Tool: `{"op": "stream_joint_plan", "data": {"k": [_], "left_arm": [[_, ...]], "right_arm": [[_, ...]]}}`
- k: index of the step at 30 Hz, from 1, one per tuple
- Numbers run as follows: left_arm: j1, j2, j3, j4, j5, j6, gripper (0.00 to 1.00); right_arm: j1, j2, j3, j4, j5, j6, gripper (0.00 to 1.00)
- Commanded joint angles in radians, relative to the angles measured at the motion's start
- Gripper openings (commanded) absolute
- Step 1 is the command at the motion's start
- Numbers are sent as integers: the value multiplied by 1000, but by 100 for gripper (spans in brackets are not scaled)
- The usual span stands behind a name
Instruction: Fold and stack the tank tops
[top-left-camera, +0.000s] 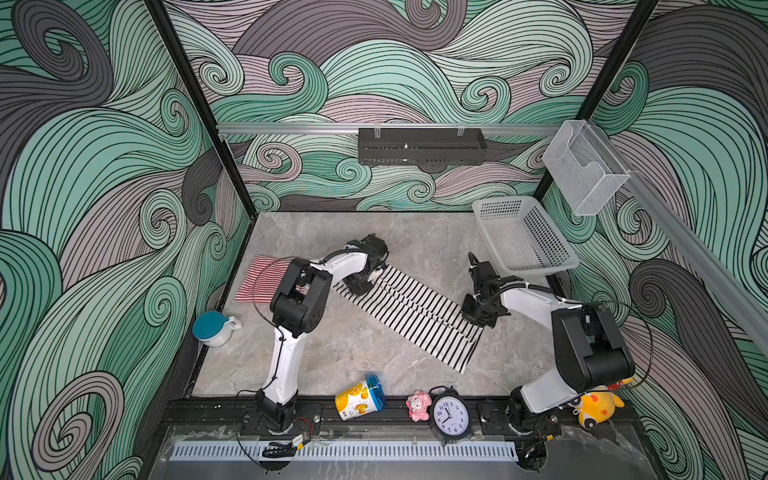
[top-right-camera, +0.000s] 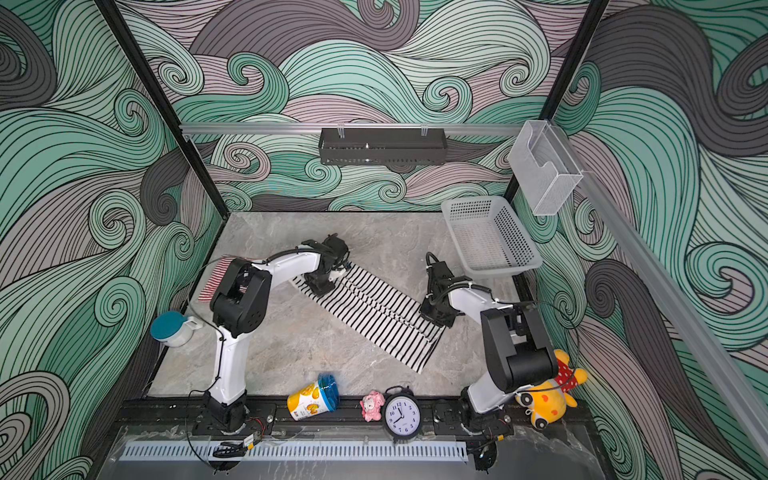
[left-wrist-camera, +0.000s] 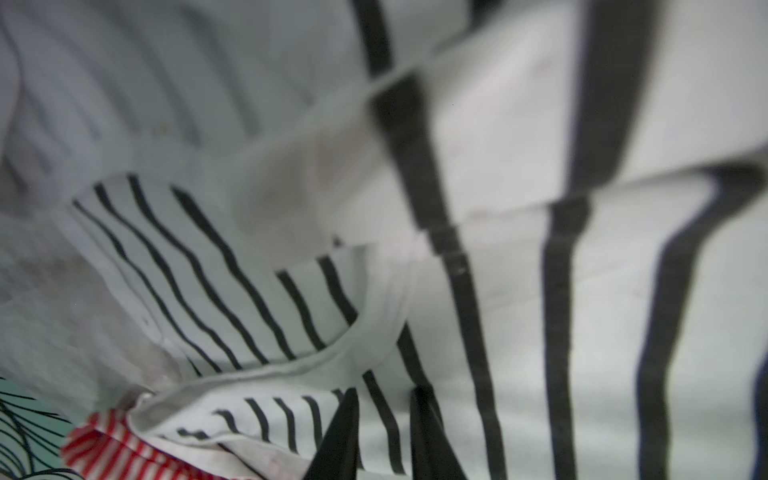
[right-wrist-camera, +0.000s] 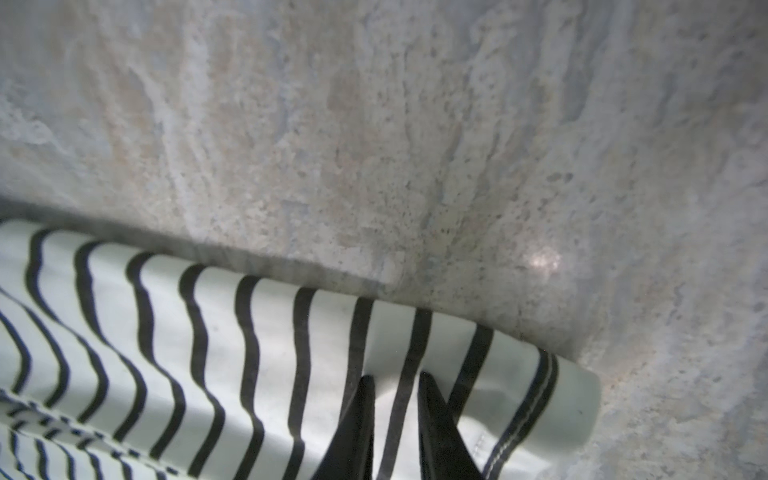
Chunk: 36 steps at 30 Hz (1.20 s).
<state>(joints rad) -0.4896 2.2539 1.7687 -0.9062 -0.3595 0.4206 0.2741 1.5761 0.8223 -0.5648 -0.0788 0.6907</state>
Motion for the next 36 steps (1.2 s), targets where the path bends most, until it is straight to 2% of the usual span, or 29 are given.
{"op": "stream_joint_plan", "data": {"k": [1, 5, 8, 12, 16, 18, 21, 25, 29, 30, 32, 34, 36], "left_arm": [[38, 175, 275, -139, -44, -3, 22], [47, 352, 569, -201, -43, 24, 22], [55, 423, 681, -186, -53, 49, 22], [70, 428, 708, -100, -68, 61, 23], [99, 353, 696, -66, -65, -32, 22], [117, 268, 635, -61, -24, -102, 22], [137, 82, 426, 2, 87, -152, 23], [122, -180, 88, 118, 183, -119, 25], [83, -374, -166, 135, 282, -59, 26], [62, -423, -237, 141, 300, -43, 26], [15, -513, -382, 202, 279, -22, 28], [-41, -598, -519, 283, 194, -20, 31], [-73, -655, -608, 326, 176, -10, 34]], "right_arm": [[65, 15, -52, -13, -8, 72, 22], [171, 23, -69, 5, 1, 141, 22], [254, 25, -70, 28, 1, 204, 22], [376, 67, -25, 59, -4, 277, 22], [505, 128, 76, 32, -1, 311, 21], [551, 152, 122, 35, -8, 320, 21], [590, 184, 203, 14, -16, 305, 22], [587, 143, 240, -9, 4, 278, 26], [559, 67, 223, -36, 6, 249, 30], [547, 48, 208, -36, -5, 240, 34], [518, 16, 166, -22, -30, 228, 37], [481, -23, 96, 38, -91, 224, 42], [452, -59, 27, 112, -146, 236, 47]]}}
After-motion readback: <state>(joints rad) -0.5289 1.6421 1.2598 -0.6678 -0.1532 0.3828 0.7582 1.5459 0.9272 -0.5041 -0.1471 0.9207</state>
